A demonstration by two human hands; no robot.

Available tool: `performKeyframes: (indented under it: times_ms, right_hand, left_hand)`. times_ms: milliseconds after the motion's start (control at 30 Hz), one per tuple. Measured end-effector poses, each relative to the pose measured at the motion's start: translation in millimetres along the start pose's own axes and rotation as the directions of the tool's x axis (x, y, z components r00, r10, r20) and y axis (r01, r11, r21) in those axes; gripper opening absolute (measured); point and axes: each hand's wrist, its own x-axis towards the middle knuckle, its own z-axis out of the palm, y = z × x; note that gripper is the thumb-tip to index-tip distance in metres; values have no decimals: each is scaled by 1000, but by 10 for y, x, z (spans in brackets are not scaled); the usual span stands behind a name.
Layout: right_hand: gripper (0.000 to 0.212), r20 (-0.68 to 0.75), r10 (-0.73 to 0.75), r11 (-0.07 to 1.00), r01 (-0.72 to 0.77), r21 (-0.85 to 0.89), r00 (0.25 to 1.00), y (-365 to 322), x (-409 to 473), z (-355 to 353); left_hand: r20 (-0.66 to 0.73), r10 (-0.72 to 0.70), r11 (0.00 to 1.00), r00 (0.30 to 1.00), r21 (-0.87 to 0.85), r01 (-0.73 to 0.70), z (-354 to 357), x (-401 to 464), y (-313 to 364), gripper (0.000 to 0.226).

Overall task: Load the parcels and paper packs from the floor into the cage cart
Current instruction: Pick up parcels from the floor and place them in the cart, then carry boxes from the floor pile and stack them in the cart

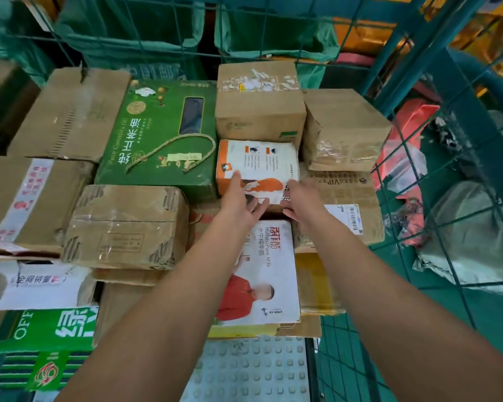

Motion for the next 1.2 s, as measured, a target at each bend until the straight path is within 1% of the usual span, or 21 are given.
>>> performKeyframes:
  times_ms: [67,167,300,367,500,567,667,733,800,900,1000,1067,1100,1200]
  right_hand:
    - [31,21,-25,999,24,40,999,58,-9,11]
    - [27,87,37,987,-50,151,996,139,-60,34]
    - [31,119,54,985,-72,158,991,281,-159,6]
    - [31,137,57,985,-78,155,989,390,-277,-53]
    - [19,135,82,979,-105,172,987,678,-575,-197]
    - [24,120,95,971,-119,209,988,827,-736,-267]
    - [31,114,119,959,-144,245,986,1090,-1072,-395]
    - [34,113,112,957,-138,255,987,1247,-1356,-477]
    - [35,86,103,954,-123,272,991,1462,-1685,-611]
    - [36,45,100,939,-109,326,994,1876,-2229,-821]
    - [27,-32,160,886,-129,445,987,2534,-2776,-1014]
    - [24,-105,226,821,-131,555,969,3012,-3134,-1113]
    - [21,-145,252,780,-112,616,957,3265,-3394,-1162]
    - [17,-229,323,660,-45,750,918,3849,-4063,-1200]
  left_hand:
    - [2,11,998,1000,63,-11,8,29,13,46]
    - [0,28,992,1000,123,-28,35,35,28,48]
    - [-21,37,981,999,193,-32,36,-5,53,52]
    - [-11,45,968,999,247,-41,-5,-76,-6,53]
    - [49,32,904,998,426,-50,-208,-370,-353,54]
    - [65,17,855,998,516,-48,-329,-544,-550,49]
    - [61,0,807,998,590,-36,-540,-840,-796,38]
    - [99,-30,774,995,632,-39,-675,-1071,-935,40]
    - [132,-29,753,991,655,-65,-834,-1302,-1129,45]
    - [193,-86,712,977,698,-75,-1097,-1690,-1482,33]
    - [205,-186,667,961,744,-30,-1443,-2022,-1934,30]
    - [235,-248,605,940,795,-39,-1713,-2238,-2266,25]
    - [258,-289,565,922,823,-54,-1885,-2399,-2452,23]
    - [253,-396,425,883,903,-68,-2329,-2825,-2862,22]
